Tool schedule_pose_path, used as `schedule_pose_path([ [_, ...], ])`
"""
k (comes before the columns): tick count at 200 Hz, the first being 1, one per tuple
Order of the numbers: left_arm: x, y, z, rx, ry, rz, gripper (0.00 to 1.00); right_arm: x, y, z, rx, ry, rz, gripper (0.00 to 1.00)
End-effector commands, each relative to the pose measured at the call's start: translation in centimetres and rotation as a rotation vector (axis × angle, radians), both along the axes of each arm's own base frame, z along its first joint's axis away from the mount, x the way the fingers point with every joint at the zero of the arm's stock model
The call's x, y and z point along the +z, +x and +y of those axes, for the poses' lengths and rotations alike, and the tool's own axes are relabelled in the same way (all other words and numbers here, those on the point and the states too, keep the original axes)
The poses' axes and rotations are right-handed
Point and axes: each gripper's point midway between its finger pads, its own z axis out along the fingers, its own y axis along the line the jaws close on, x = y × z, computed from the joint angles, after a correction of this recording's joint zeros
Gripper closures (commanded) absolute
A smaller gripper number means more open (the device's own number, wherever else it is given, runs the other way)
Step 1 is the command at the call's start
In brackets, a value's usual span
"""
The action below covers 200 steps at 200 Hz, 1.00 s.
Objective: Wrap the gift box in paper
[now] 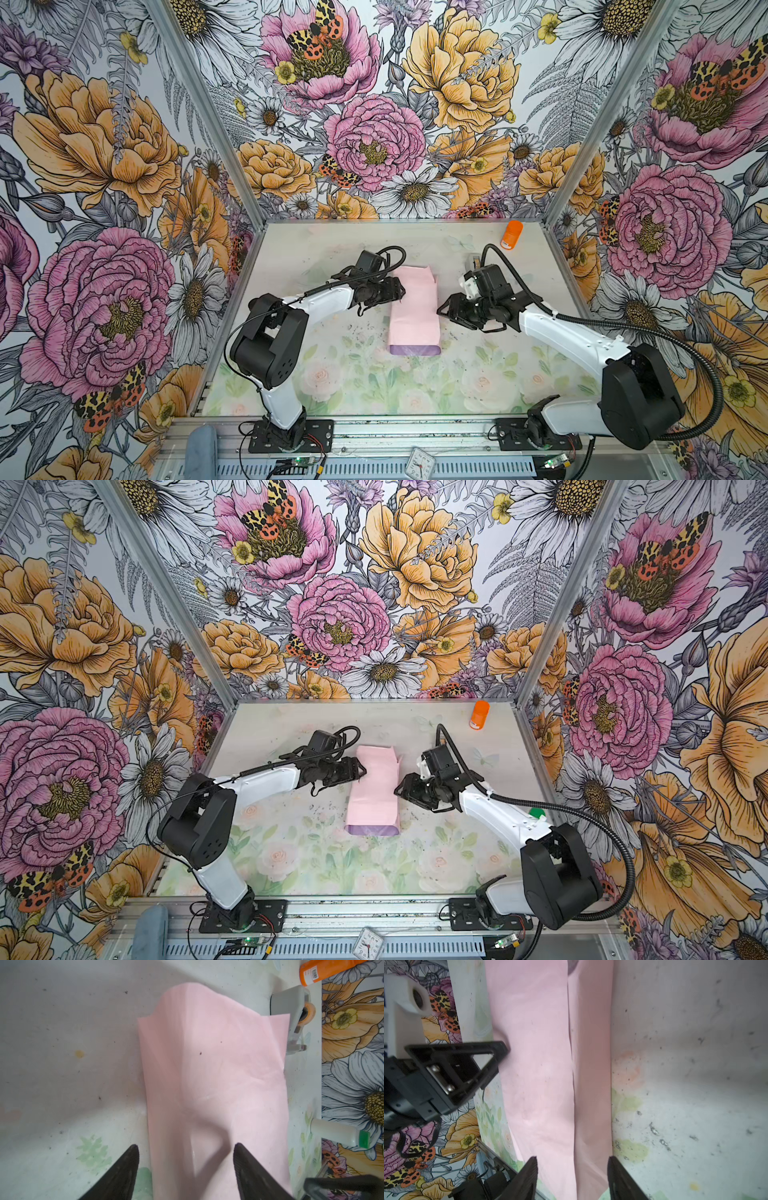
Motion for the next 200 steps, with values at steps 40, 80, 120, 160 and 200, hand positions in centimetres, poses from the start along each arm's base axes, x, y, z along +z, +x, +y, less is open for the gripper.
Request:
schedule_pose_path([
  [40, 1.5, 0.2, -0.6, -0.038, 0.004, -0.048, 0.26, -1.4, 5.6, 1.3, 0.098, -0.121, -0.049, 0.39],
  [80, 1.6, -0.2, -0.9, -0.065, 0.022, -0.057, 0.29, -2.8, 6.2, 2.3, 0.135, -0.122, -0.019, 0.38],
  [120, 1.7, -0.5, -1.9, -0.110, 0.038, -0.075, 0.30, -2.8, 6.3, 3.5, 0.173, -0.103, -0.019, 0.39],
  [160, 1.1, -0.7, -2.1, -0.119, 0.063, -0.071, 0.31, -3.1, 6.2, 3.9, 0.188, -0.098, -0.011, 0.45],
  [200, 0.5, -0.7, -1.4, -0.124, 0.122, -0.077, 0.35, -3.5, 5.8, 3.6, 0.183, -0.111, -0.003, 0.50],
])
